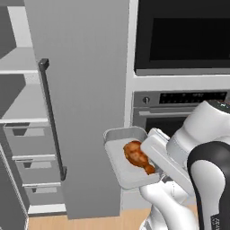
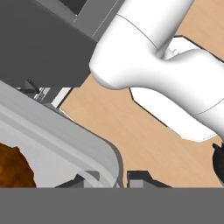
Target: Take the meat container that has the chicken drumstick and place it on the second highest rack of the freezer. Then take the vegetable container that has the tomato and corn and place it on the highest rack of the freezer.
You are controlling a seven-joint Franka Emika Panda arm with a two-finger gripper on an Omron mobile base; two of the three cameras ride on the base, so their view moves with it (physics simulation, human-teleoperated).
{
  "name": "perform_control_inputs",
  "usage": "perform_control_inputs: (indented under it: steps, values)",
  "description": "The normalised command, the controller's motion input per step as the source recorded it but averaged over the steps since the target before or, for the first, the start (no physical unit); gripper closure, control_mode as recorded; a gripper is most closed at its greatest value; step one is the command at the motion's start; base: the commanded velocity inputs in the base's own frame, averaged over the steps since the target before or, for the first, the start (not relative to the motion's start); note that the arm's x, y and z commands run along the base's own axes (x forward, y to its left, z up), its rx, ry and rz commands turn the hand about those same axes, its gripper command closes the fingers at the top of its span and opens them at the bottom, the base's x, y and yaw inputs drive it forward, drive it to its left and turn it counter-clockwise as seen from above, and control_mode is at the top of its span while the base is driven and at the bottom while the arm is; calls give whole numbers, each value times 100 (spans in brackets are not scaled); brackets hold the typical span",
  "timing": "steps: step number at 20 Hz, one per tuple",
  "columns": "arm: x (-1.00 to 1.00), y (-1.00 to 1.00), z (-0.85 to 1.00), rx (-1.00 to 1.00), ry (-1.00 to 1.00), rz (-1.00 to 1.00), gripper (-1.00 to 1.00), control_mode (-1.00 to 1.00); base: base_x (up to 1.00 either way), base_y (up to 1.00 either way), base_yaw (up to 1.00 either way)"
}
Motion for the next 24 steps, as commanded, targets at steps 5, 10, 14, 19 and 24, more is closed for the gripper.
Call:
perform_control_inputs:
  steps: [5, 10, 14, 19, 24]
  values:
    - [0, 0, 0, 0, 0, 0, 100, 100, 38, 76, -3]
    - [0, 0, 0, 0, 0, 0, 100, 100, 29, 25, -9]
    - [0, 0, 0, 0, 0, 0, 100, 100, 38, 4, -10]
    - [0, 0, 0, 0, 0, 0, 100, 100, 18, 68, -2]
    - [0, 0, 0, 0, 0, 0, 100, 100, 39, 82, -1]
